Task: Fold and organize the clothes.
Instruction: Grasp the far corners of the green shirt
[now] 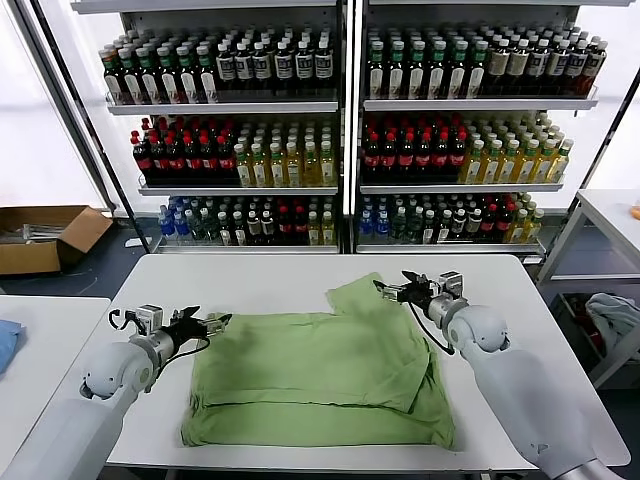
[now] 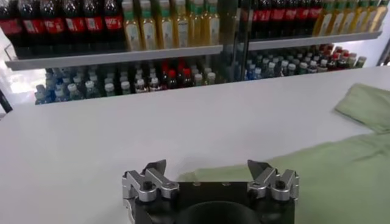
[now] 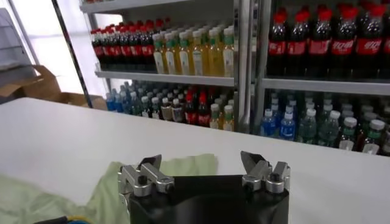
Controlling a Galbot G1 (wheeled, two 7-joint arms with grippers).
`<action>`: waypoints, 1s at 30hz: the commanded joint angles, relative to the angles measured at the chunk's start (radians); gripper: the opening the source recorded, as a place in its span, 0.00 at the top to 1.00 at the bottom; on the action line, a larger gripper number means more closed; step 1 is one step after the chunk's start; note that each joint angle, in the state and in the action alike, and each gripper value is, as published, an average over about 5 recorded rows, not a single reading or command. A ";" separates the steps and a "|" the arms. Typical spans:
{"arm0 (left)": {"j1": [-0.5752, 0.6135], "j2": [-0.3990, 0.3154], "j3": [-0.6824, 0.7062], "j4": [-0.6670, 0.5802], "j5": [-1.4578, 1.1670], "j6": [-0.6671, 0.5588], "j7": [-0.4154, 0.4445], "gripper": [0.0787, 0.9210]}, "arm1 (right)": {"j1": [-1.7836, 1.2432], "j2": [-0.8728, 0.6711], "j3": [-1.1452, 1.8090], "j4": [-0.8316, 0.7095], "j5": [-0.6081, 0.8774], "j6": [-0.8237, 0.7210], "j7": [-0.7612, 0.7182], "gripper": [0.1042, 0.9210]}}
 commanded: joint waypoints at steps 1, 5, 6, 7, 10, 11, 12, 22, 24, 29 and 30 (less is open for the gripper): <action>-0.064 -0.004 0.053 0.090 -0.005 0.000 0.002 0.12 | 0.080 0.016 -0.061 -0.089 -0.001 -0.004 -0.004 0.12; -0.047 -0.011 0.046 0.090 -0.003 0.000 0.001 0.12 | 0.078 0.032 -0.072 -0.105 -0.006 -0.004 -0.001 0.12; -0.044 -0.012 0.046 0.090 -0.002 0.000 0.001 0.12 | 0.079 0.038 -0.073 -0.110 -0.007 -0.005 0.003 0.12; -0.040 -0.013 0.045 0.089 0.001 0.000 0.001 0.12 | 0.079 0.044 -0.074 -0.115 -0.007 -0.007 0.008 0.12; -0.029 -0.017 0.043 0.085 0.010 0.000 0.002 0.14 | 0.081 0.058 -0.082 -0.130 -0.007 -0.014 0.020 0.13; -0.025 -0.018 0.043 0.084 0.012 0.001 0.002 0.16 | 0.081 0.061 -0.086 -0.134 -0.007 -0.014 0.021 0.14; -0.021 -0.019 0.043 0.082 0.013 0.001 0.003 0.18 | 0.080 0.063 -0.089 -0.137 -0.007 -0.014 0.021 0.16; 0.008 -0.020 0.039 0.073 0.034 0.001 0.029 0.50 | 0.079 0.067 -0.099 -0.147 0.001 -0.009 0.011 0.50; 0.012 -0.019 0.038 0.071 0.037 0.001 0.035 0.57 | 0.076 0.066 -0.099 -0.144 0.001 -0.007 0.009 0.57; 0.017 -0.020 0.034 0.067 0.052 0.000 0.048 0.75 | 0.067 0.066 -0.096 -0.130 0.005 -0.001 0.014 0.74; 0.016 -0.021 0.033 0.066 0.055 0.000 0.049 0.78 | 0.063 0.065 -0.095 -0.124 0.008 0.003 0.015 0.78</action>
